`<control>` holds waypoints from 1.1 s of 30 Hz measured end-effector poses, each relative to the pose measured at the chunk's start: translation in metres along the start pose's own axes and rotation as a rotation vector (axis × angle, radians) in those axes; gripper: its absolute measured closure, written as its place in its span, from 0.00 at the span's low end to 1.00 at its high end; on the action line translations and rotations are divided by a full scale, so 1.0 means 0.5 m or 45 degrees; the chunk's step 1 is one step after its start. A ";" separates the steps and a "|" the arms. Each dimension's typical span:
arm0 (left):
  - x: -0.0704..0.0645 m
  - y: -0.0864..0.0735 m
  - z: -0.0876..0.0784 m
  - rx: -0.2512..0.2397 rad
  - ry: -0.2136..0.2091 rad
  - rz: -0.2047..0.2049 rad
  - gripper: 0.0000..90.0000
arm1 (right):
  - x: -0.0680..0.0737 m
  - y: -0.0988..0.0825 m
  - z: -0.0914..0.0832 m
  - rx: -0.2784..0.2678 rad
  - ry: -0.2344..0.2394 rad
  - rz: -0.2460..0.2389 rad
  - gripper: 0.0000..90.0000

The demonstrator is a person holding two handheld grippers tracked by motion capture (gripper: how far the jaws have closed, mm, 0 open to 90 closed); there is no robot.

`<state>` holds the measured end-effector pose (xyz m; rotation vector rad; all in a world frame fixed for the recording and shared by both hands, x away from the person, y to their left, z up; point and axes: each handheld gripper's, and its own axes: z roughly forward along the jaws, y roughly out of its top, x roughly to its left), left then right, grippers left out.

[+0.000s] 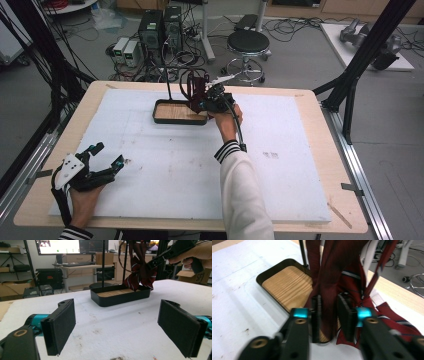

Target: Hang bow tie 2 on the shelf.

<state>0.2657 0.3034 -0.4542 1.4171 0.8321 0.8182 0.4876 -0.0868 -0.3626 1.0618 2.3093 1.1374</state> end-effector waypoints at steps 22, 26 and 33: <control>0.000 0.000 0.000 0.001 -0.003 0.006 0.17 | -0.015 -0.023 -0.186 -0.110 0.144 0.137 0.19; 0.000 0.000 0.000 0.000 -0.003 0.006 0.17 | -0.016 -0.071 -0.251 -0.168 0.106 0.105 0.19; -0.001 0.000 -0.001 0.000 -0.001 0.009 0.17 | -0.007 -0.192 -0.345 -0.331 0.065 0.055 0.15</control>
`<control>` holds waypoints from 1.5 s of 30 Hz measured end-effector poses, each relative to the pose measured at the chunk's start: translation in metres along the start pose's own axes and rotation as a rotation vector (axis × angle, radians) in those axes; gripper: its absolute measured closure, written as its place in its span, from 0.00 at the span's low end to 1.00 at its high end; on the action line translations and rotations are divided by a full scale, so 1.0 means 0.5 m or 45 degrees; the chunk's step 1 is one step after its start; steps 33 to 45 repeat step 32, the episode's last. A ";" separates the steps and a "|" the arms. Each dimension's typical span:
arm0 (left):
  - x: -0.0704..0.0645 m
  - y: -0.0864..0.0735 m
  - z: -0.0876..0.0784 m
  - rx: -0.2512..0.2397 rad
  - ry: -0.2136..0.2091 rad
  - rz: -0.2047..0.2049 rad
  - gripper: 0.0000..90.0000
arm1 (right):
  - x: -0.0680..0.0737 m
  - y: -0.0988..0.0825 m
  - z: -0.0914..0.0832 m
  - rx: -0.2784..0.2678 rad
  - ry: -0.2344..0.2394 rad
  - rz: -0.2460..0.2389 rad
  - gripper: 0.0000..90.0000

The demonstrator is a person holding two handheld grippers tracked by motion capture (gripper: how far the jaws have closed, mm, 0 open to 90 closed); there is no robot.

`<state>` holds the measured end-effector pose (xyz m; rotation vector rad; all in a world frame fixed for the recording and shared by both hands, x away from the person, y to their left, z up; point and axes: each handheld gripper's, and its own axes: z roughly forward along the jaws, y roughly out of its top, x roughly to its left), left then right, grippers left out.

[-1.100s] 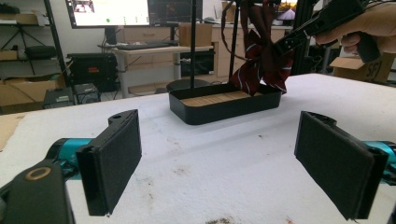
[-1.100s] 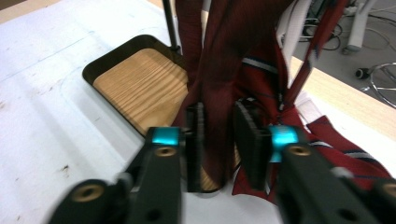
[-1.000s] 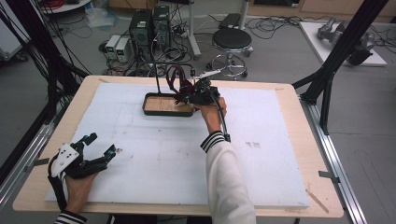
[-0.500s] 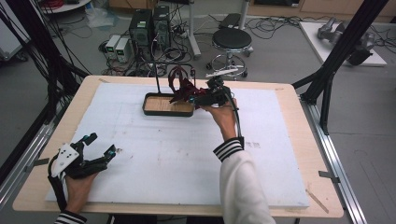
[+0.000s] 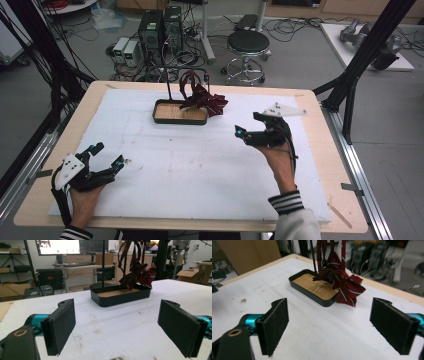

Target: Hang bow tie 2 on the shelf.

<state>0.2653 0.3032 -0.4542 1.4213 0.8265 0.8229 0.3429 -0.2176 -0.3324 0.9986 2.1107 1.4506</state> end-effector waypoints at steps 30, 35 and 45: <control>-0.002 0.000 0.000 -0.006 0.005 0.010 0.17 | 0.018 -0.294 -0.076 -0.385 -0.187 -0.063 0.12; -0.003 0.000 -0.001 -0.008 0.005 0.008 0.17 | 0.018 -0.294 -0.076 -0.387 -0.187 -0.059 0.12; -0.003 0.000 -0.001 -0.008 0.005 0.008 0.17 | 0.018 -0.294 -0.076 -0.387 -0.187 -0.059 0.12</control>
